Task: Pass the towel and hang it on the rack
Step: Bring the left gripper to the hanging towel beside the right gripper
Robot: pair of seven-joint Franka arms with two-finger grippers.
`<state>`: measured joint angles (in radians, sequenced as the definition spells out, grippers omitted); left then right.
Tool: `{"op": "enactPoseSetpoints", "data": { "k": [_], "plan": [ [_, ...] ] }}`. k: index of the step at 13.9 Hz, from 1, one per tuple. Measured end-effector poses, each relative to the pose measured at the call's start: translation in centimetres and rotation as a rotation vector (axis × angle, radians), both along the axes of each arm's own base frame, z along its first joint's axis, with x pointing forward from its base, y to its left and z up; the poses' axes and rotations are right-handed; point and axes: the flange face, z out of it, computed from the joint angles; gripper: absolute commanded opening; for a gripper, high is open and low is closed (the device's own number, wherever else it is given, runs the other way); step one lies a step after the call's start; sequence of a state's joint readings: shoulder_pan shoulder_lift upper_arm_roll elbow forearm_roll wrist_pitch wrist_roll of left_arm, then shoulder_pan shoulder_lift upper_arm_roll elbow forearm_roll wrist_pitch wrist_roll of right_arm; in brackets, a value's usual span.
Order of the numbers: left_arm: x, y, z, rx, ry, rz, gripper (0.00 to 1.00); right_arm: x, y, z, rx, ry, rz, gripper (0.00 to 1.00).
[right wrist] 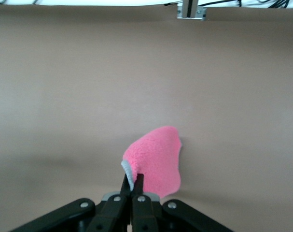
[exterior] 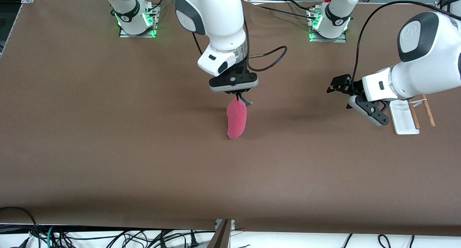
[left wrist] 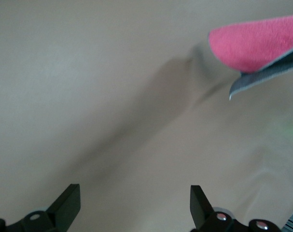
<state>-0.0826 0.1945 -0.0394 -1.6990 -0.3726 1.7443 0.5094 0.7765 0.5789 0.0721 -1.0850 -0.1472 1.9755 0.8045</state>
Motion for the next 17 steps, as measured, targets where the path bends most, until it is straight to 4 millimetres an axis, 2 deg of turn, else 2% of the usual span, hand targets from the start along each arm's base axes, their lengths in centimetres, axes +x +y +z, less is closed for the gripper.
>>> {"op": "enactPoseSetpoints", "data": {
  "k": [3,6,8,12,14,17],
  "plan": [
    [0.5,-0.6,-2.4,-0.085,-0.021,-0.040,1.00,-1.5,1.4,1.4,0.029,-0.009,0.008,0.00],
    [-0.6,-2.1,-6.4,-0.183,-0.022,-0.072,1.00,-2.9,2.6,1.5,0.044,-0.005,-0.001,0.00],
    [-1.6,-5.1,-7.6,-0.219,-0.042,-0.134,1.00,-3.9,3.5,1.5,0.061,0.001,-0.024,0.00],
    [-5.2,-11.9,-6.9,-0.237,-0.112,-0.244,0.99,-4.4,4.0,1.7,0.086,0.006,-0.069,0.00],
    [-6.8,-13.7,-7.7,-0.263,-0.182,-0.301,0.99,-4.4,4.2,1.9,0.105,0.002,-0.087,0.00],
    [-8.6,-15.0,-10.5,-0.392,-0.289,-0.345,0.98,-4.8,4.5,2.0,0.116,0.001,-0.093,0.00]
  ]
}}
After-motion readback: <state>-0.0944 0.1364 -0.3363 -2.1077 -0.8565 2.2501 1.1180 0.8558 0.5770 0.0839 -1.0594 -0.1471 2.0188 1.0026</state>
